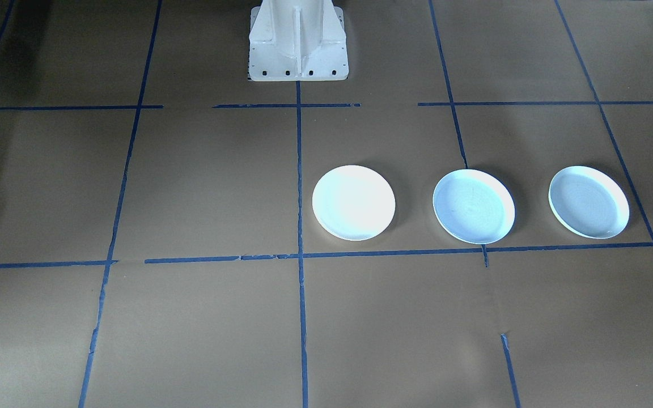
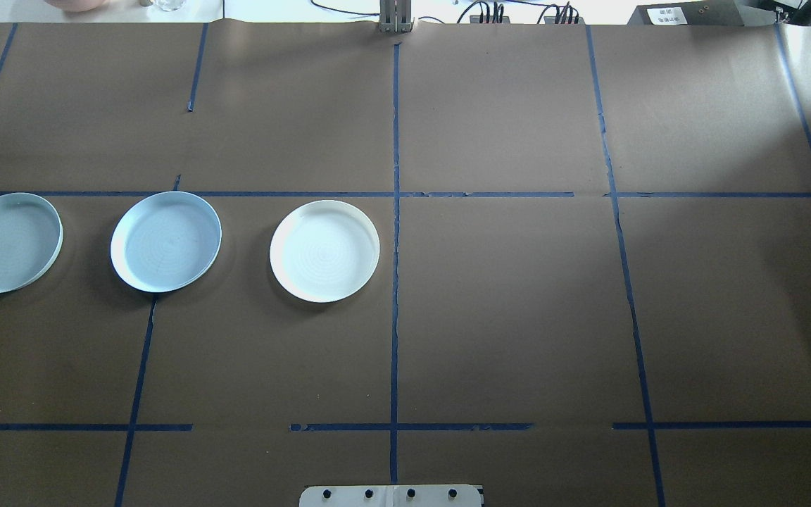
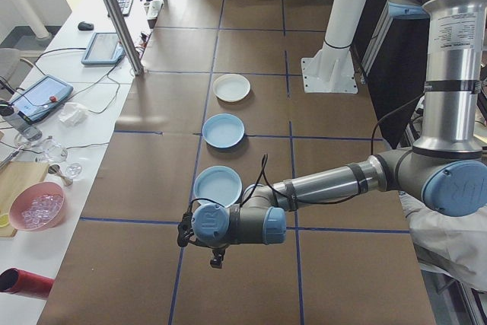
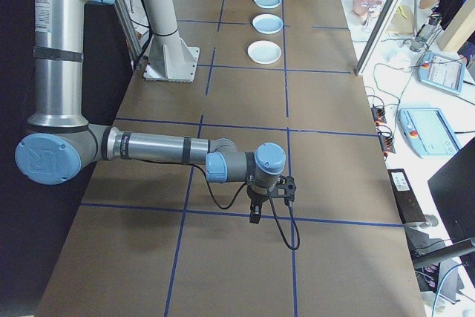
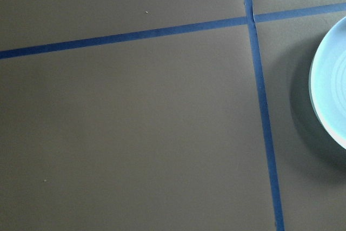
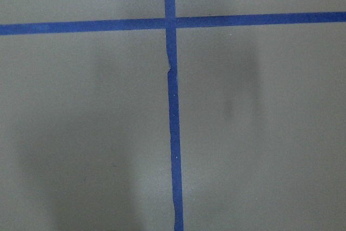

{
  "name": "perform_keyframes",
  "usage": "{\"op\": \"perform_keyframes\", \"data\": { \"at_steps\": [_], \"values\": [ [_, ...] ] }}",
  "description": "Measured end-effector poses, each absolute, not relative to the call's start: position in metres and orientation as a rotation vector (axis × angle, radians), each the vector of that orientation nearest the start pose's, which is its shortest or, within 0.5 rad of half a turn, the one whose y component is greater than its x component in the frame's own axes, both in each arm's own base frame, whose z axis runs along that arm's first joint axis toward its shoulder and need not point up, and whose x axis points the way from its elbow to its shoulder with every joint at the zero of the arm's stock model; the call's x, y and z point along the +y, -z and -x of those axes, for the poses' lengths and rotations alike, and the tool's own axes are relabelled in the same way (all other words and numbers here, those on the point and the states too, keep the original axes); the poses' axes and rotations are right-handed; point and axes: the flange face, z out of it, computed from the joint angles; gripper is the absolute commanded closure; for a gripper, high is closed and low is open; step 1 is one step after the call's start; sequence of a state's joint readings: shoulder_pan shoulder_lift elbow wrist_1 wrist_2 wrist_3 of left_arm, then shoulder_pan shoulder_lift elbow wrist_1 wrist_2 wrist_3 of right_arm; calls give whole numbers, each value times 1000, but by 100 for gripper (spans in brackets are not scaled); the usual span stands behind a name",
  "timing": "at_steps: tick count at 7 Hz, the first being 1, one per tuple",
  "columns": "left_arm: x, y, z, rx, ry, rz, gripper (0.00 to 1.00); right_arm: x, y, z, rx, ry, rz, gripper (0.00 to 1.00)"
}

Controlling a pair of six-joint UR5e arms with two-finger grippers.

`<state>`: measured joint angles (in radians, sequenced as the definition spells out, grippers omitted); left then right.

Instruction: Stack plate in center

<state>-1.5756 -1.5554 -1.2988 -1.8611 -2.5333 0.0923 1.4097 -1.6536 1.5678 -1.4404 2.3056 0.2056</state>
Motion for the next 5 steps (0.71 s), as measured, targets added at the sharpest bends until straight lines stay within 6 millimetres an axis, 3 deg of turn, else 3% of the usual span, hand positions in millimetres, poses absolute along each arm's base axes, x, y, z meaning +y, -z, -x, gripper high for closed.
{"op": "perform_keyframes", "data": {
  "at_steps": [3,5],
  "values": [
    [-509,-741,-19,1006,-83,-9,0,-463,-689,8,-730,-26,91,0],
    [-530,-752,-48,1008,-107,11,0,-463,-688,8,-731,-25,90,0]
  ]
}}
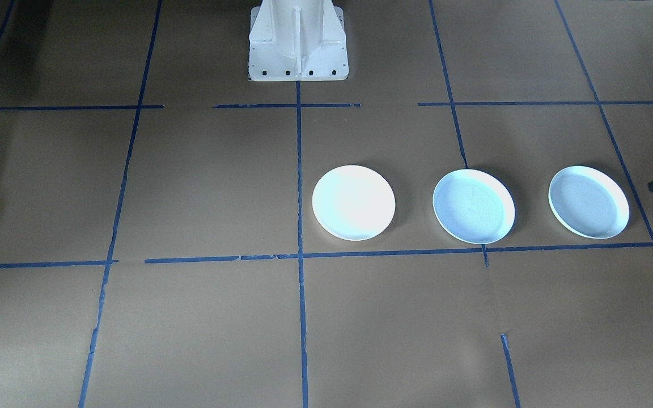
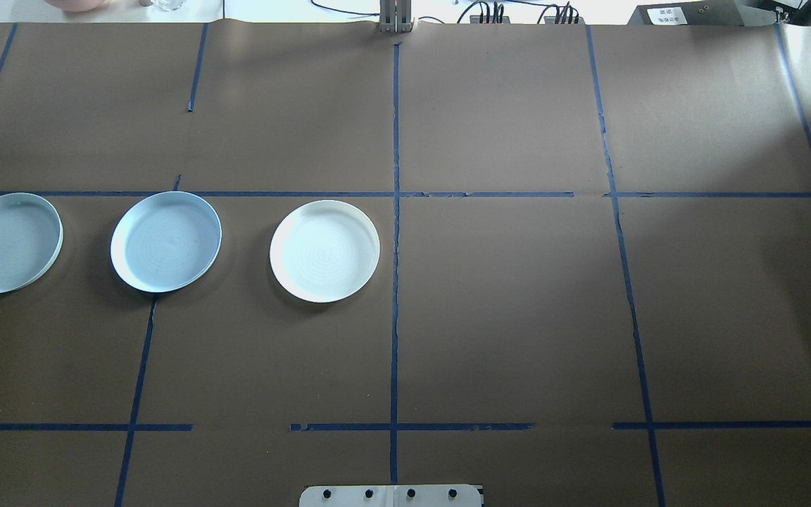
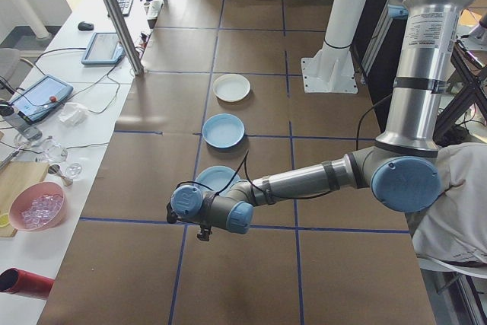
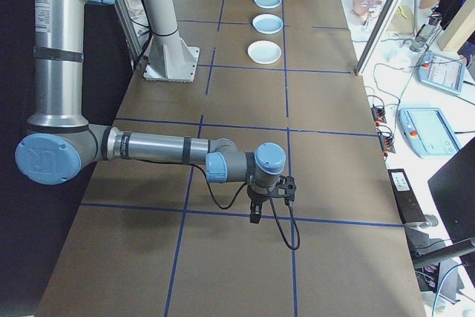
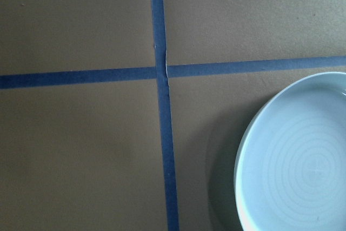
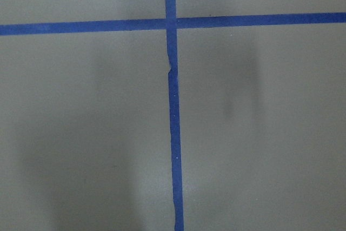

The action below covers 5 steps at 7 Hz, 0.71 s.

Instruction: Stack plate in center

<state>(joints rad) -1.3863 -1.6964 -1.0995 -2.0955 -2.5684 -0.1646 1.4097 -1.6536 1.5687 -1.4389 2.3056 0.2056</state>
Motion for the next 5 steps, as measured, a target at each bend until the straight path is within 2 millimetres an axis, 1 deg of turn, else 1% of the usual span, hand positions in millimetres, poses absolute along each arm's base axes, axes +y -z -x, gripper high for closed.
{"op": "perform_keyframes", "data": {
  "at_steps": [1,2,4,5],
  "values": [
    [-536,-753,-56,1014,-87,6,0,-463,-688,8,-731,-25,90,0],
    [-539,-750,-66,1021,-71,2,0,-463,-688,8,-731,-25,90,0],
    [-538,-745,-90,1030,-64,16,1,-463,-689,8,-730,-25,90,0],
    [-537,-743,-100,1032,-52,33,7,-463,-689,8,-730,-26,91,0]
  ]
}}
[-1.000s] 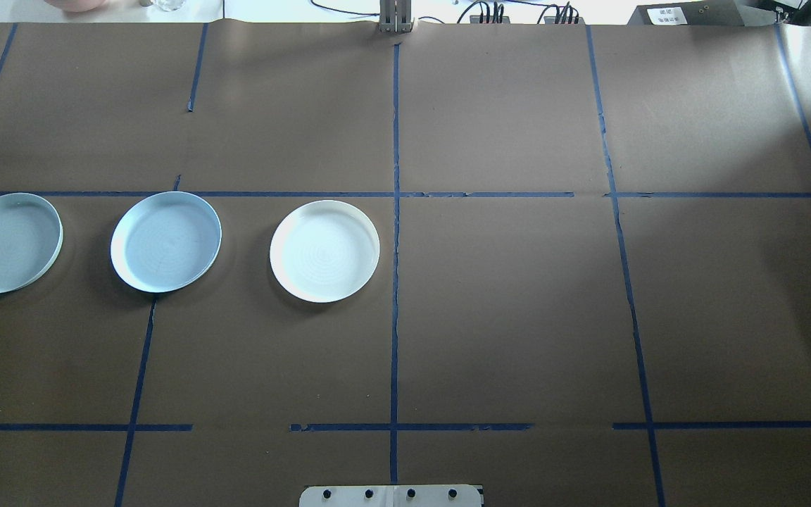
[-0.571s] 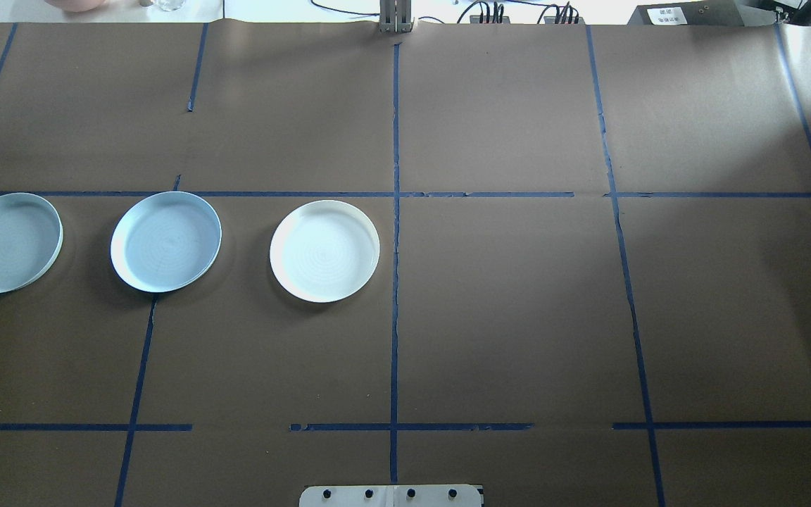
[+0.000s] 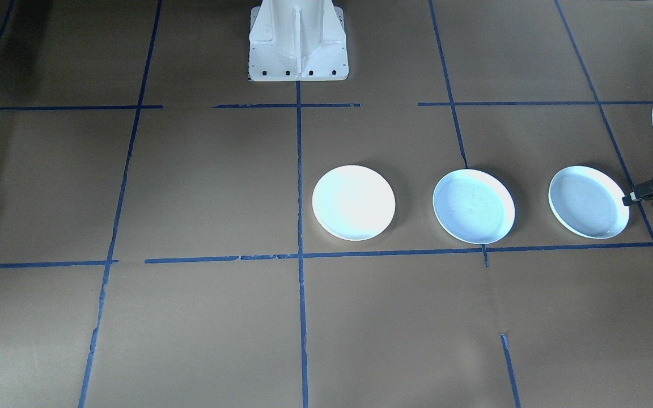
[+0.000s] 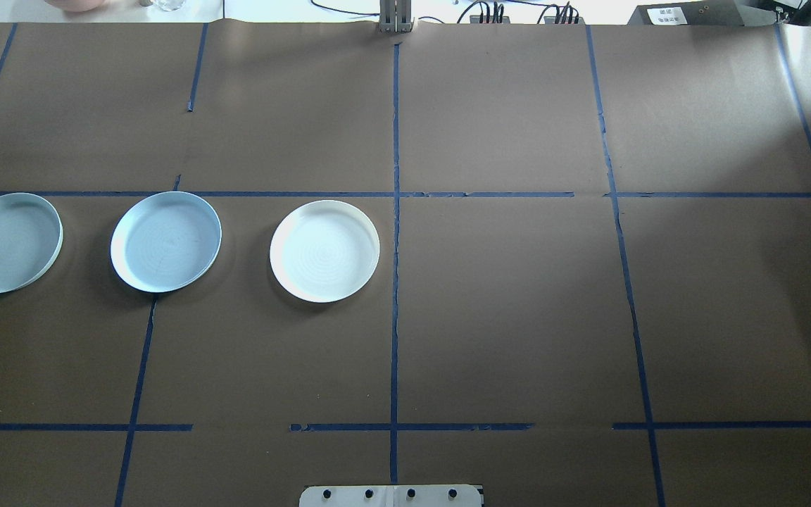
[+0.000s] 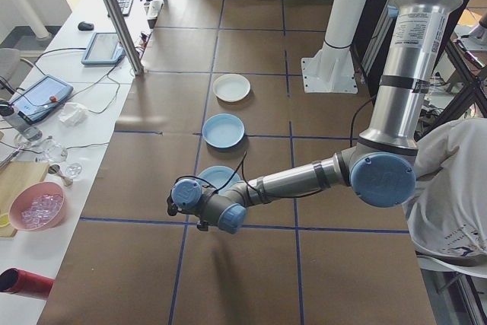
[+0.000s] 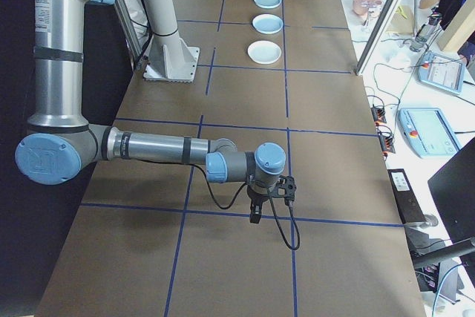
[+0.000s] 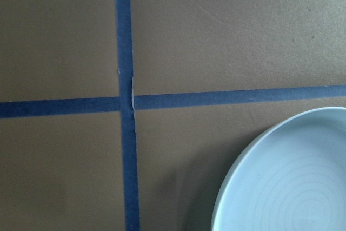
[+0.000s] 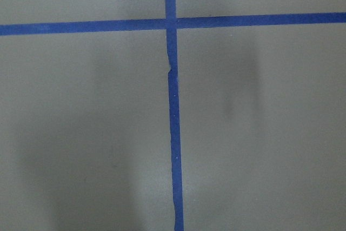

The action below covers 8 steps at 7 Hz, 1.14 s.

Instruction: Stack plate in center

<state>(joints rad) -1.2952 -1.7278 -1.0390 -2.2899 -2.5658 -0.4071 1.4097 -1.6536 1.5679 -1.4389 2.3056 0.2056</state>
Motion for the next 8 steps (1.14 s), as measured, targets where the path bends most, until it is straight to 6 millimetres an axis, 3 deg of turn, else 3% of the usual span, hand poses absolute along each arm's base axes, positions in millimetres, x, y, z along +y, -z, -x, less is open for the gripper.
{"op": "perform_keyframes", "data": {
  "at_steps": [2,3,5,6,8],
  "values": [
    [-534,-743,-114,1031,-41,57,45,-463,-689,8,-730,-26,91,0],
    [-533,-743,-119,1028,-47,63,56,-463,-689,8,-730,-26,91,0],
    [-531,-744,-126,1025,-58,69,94,-463,-689,8,-730,-26,91,0],
    [-530,-743,-128,1026,-63,70,100,-463,-689,8,-730,-25,91,0],
    [-527,-740,-126,1036,-69,65,100,-463,-688,8,-731,-25,90,0]
  ]
}}
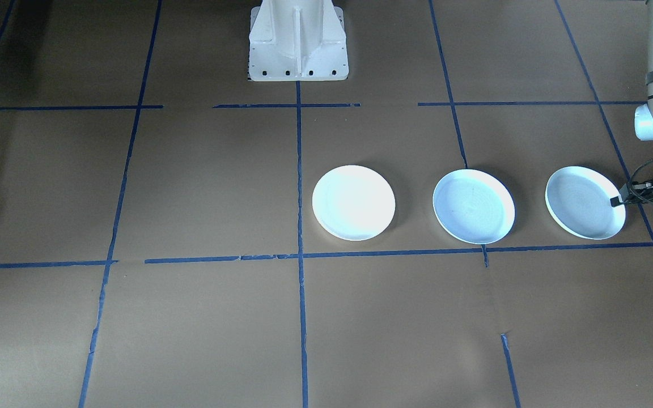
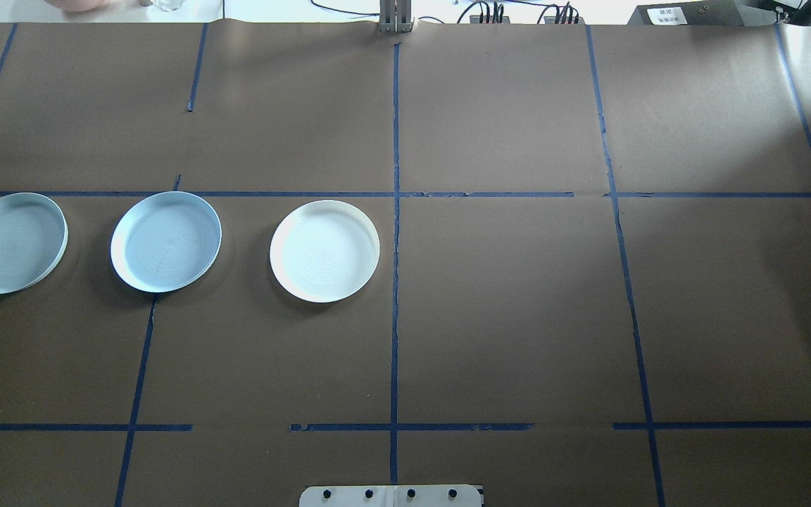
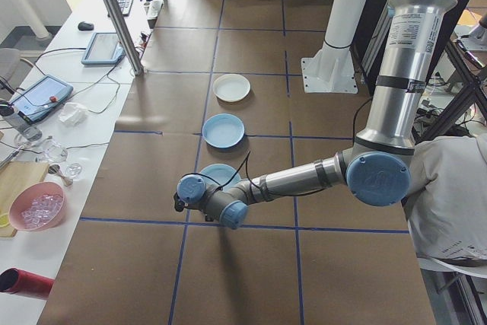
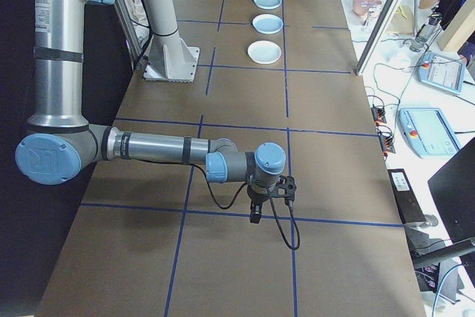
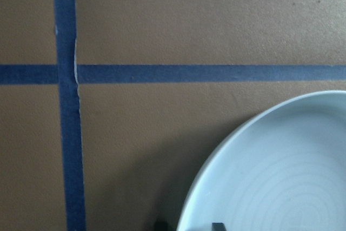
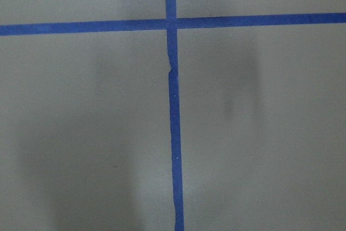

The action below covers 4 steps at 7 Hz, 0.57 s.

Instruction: Stack plate in center

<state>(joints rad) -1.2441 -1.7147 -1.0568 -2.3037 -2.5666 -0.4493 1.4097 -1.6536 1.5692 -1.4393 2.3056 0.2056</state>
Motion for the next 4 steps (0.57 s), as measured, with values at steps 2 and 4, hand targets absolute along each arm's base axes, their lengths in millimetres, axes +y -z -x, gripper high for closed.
{"op": "perform_keyframes", "data": {
  "at_steps": [2,4],
  "values": [
    [-522,-722,-123,1074,-90,45,100,-463,-688,8,-731,-25,89,0],
    [-521,-689,-124,1126,-128,9,100,-463,-688,8,-731,-25,90,0]
  ]
}}
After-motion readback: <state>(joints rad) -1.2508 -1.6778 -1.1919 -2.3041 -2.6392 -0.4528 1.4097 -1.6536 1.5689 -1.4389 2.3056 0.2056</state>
